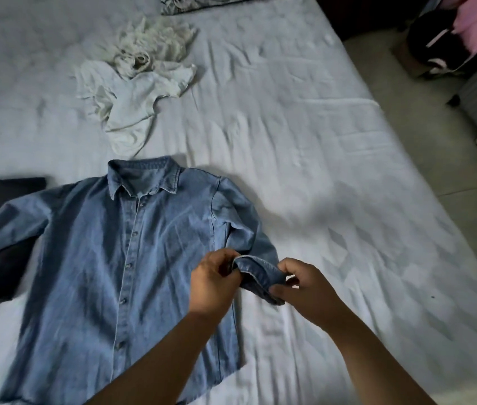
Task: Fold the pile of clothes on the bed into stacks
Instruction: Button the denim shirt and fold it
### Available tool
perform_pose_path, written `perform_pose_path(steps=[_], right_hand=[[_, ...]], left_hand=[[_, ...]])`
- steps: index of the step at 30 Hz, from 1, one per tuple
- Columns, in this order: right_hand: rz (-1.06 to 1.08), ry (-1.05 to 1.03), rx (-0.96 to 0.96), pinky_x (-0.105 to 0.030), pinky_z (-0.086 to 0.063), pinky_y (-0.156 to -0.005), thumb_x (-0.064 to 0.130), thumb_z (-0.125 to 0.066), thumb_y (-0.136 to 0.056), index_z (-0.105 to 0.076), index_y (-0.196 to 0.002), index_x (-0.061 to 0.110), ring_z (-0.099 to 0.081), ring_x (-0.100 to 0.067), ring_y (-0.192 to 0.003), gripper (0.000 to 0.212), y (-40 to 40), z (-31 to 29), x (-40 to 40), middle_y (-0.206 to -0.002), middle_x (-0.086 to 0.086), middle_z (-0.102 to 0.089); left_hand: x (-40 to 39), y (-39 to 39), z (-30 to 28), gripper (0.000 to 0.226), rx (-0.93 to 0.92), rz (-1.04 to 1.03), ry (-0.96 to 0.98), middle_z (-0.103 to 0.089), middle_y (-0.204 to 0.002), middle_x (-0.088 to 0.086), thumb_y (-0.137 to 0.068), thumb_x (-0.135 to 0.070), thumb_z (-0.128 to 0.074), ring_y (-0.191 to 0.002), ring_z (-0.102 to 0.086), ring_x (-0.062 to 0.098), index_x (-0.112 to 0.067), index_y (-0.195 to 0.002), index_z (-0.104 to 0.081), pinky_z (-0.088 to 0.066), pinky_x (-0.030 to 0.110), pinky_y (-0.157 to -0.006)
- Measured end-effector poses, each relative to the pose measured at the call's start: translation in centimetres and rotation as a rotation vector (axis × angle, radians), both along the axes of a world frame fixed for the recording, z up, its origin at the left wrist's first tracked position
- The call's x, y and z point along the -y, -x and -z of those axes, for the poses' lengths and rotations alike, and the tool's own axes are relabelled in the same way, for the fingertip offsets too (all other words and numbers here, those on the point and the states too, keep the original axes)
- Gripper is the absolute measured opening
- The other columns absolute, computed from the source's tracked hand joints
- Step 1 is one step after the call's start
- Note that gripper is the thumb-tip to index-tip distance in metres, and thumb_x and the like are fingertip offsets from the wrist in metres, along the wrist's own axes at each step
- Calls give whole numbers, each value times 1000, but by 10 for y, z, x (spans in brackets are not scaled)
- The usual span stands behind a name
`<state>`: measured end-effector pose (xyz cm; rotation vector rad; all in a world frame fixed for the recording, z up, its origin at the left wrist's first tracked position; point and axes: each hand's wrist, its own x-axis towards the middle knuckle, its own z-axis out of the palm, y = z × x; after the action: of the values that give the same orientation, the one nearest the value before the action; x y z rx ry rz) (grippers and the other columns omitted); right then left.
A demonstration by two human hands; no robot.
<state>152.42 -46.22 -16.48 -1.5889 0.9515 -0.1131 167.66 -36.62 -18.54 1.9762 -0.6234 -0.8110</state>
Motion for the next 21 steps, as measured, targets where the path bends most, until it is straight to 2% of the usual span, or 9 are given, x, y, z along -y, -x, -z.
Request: perform_pose_path(steps=[4, 6, 8, 11, 13, 15, 17, 19, 21], right_hand=[[137, 251, -24, -21, -35, -54, 2, -64, -74, -47, -68, 15, -39, -6, -55, 23, -15, 0, -9, -60, 6, -47], [213, 349, -74, -22, -35, -53, 3, -64, -75, -44, -68, 22, -40, -7, -55, 28, -18, 2, -14, -60, 8, -47], [295, 439, -109, -24, -36, -53, 0, -62, -73, -45, -69, 22, -42, -8, -55, 28, -21, 1, -19, -60, 9, -48], [416, 648, -153, -27, -34, -53, -2, -58, -69, -49, -74, 16, -45, -18, -54, 21, -21, -4, -27, -60, 10, -45], [496, 763, -183, -27, -33, -51, 3, -52, -69, -53, -81, 11, -45, -24, -50, 15, -20, -6, -31, -59, 9, -43], [567, 697, -170, -28, -33, -48, 4, -50, -75, -54, -86, 10, -43, -24, -44, 13, -18, -8, -38, -51, 9, -40], [650, 510, -126, -29, -36, -49, 5, -57, -84, -55, -85, 12, -45, -18, -45, 8, -17, -12, -44, -46, 7, -43], [697, 330, -134, -29, -41, -55, 20, -59, -88, -55, -76, 12, -54, -15, -54, 14, -13, -13, -47, -53, 2, -54], [700, 17, -90, -34, -47, -69, 29, -53, -91, -57, -79, 8, -64, -19, -74, 25, -8, -13, -45, -73, -7, -65]], left_hand=[[-12, 5, -18, 23, -227, 131, 87, -67, -78, -5, -67, -16, -68, -77, -64, 15, -23, -87, -60, -54, 36, -75], [-15, 7, -27, 25, -451, 180, 154, -64, -79, 0, -70, -11, -68, -76, -61, 14, -12, -92, -57, -51, 28, -71], [-16, 9, -33, 15, -496, 144, 142, -63, -73, 1, -77, -8, -71, -70, -58, 13, -12, -86, -59, -48, 24, -65], [-10, 8, -39, 24, -92, 41, -39, -61, -59, -8, -80, -8, -71, -55, -55, 5, -24, -69, -56, -43, 20, -56], [-3, 10, -47, 25, 244, 83, -145, -57, -60, -7, -81, -13, -63, -61, -57, 15, -25, -68, -44, -41, 29, -59], [5, 14, -54, 17, 370, 147, -221, -54, -65, -3, -84, -15, -54, -66, -52, 25, -22, -78, -39, -34, 32, -60], [10, 18, -55, 11, 365, 163, -266, -52, -69, -3, -87, -16, -49, -68, -48, 23, -21, -90, -39, -32, 31, -62], [11, 21, -52, 13, 206, 117, -238, -60, -79, 3, -89, -15, -46, -74, -55, 24, -20, -101, -47, -43, 34, -66], [8, 23, -51, 14, -78, 16, -134, -63, -77, 6, -93, -12, -43, -67, -60, 20, -16, -99, -54, -50, 34, -57]])
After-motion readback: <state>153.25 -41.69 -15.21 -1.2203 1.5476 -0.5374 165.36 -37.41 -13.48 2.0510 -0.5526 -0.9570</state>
